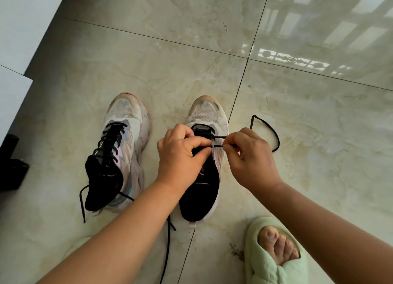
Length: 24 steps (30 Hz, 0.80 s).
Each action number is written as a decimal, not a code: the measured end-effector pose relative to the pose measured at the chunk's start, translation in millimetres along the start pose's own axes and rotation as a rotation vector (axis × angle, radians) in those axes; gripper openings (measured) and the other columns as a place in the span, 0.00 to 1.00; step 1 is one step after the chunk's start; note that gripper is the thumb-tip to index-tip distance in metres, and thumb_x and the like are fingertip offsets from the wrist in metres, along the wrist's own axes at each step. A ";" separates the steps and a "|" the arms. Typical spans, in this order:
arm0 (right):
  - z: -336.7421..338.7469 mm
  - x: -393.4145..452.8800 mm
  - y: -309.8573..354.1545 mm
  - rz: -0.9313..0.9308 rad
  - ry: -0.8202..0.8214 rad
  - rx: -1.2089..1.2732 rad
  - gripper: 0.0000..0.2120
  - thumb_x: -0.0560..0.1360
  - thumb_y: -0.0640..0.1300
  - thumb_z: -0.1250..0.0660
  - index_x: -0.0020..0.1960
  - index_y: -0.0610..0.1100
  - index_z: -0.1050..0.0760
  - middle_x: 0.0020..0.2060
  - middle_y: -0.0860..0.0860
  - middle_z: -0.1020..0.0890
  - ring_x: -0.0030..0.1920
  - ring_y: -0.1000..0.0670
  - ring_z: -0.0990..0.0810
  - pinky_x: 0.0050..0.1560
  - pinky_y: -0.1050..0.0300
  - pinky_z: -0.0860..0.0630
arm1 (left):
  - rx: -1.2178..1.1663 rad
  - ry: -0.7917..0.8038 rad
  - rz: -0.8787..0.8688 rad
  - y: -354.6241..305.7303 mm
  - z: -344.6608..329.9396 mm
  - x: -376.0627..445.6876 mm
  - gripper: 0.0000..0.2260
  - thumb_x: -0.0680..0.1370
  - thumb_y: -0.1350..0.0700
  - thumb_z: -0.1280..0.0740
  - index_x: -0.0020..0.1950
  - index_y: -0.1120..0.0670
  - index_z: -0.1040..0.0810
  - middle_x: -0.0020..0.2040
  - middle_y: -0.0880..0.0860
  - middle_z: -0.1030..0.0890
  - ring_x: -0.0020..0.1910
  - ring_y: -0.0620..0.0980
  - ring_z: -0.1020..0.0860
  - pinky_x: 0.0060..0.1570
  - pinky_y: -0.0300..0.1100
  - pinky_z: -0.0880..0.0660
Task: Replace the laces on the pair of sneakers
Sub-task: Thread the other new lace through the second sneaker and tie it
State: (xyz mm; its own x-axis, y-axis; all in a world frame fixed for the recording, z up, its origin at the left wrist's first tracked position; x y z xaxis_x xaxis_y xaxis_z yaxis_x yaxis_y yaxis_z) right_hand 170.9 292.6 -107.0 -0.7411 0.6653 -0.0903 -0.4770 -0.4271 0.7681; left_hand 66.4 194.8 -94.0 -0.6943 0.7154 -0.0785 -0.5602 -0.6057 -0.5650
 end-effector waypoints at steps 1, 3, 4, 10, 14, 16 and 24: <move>-0.2 -1.1 0.8 0.003 -0.003 0.009 0.04 0.72 0.33 0.35 0.40 0.38 0.22 0.36 0.49 0.25 0.34 0.51 0.28 0.35 0.65 0.36 | 0.002 -0.003 -0.007 -0.8 0.4 -0.3 0.07 0.68 0.55 0.24 0.45 0.49 0.15 0.40 0.48 0.31 0.46 0.51 0.28 0.47 0.37 0.46; 0.8 -1.5 4.0 0.016 -0.010 0.015 0.04 0.73 0.32 0.36 0.41 0.37 0.23 0.37 0.48 0.25 0.35 0.49 0.28 0.36 0.63 0.37 | 0.007 -0.005 -0.022 -2.5 1.0 -0.4 0.07 0.68 0.56 0.24 0.45 0.50 0.15 0.40 0.49 0.29 0.46 0.53 0.27 0.47 0.37 0.46; 1.4 -0.3 7.1 0.030 -0.012 0.012 0.04 0.73 0.32 0.36 0.41 0.37 0.23 0.37 0.47 0.25 0.35 0.49 0.28 0.37 0.63 0.37 | 0.010 -0.003 -0.029 -3.4 1.0 -0.2 0.07 0.67 0.57 0.24 0.45 0.51 0.15 0.40 0.49 0.28 0.45 0.54 0.26 0.47 0.39 0.46; -5.9 6.0 20.1 0.083 0.053 0.027 0.03 0.73 0.31 0.38 0.41 0.35 0.26 0.37 0.45 0.25 0.35 0.45 0.27 0.37 0.53 0.32 | -0.024 -0.023 -0.008 -5.5 -1.9 -2.6 0.08 0.67 0.58 0.25 0.46 0.51 0.15 0.39 0.50 0.26 0.43 0.54 0.25 0.48 0.46 0.35; -4.8 0.4 16.1 0.059 0.036 0.052 0.03 0.72 0.30 0.37 0.41 0.34 0.26 0.38 0.45 0.24 0.35 0.44 0.27 0.37 0.54 0.31 | -0.076 -0.046 0.027 -3.7 -5.8 -8.2 0.10 0.68 0.63 0.26 0.48 0.54 0.16 0.42 0.50 0.28 0.46 0.53 0.27 0.50 0.42 0.31; -6.1 0.5 16.6 0.057 0.041 0.050 0.03 0.72 0.31 0.38 0.41 0.34 0.26 0.39 0.45 0.25 0.35 0.44 0.27 0.37 0.53 0.31 | -0.069 -0.064 0.051 -0.3 -6.2 -13.9 0.08 0.68 0.63 0.25 0.45 0.56 0.17 0.44 0.51 0.29 0.47 0.54 0.27 0.50 0.39 0.31; -6.3 0.6 1.8 -0.034 0.008 0.134 0.05 0.72 0.31 0.37 0.40 0.37 0.26 0.39 0.49 0.25 0.36 0.53 0.29 0.36 0.71 0.35 | -0.081 -0.082 0.086 5.8 -7.2 -15.3 0.08 0.67 0.59 0.24 0.46 0.54 0.15 0.41 0.52 0.31 0.43 0.55 0.28 0.44 0.55 0.27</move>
State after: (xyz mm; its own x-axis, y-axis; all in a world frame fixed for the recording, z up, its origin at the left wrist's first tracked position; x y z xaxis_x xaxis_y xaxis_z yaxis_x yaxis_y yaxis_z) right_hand 166.6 288.4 -109.6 -0.7297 0.6727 -0.1221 -0.4348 -0.3189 0.8422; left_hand 77.0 182.8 -102.0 -0.7748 0.6290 -0.0638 -0.4611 -0.6312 -0.6236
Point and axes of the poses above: each hand's wrist, its own x-axis towards the middle knuckle, its own z-axis out of the back of the hand, y = z × x, the point moved 9 cm from there along x, towards the middle knuckle
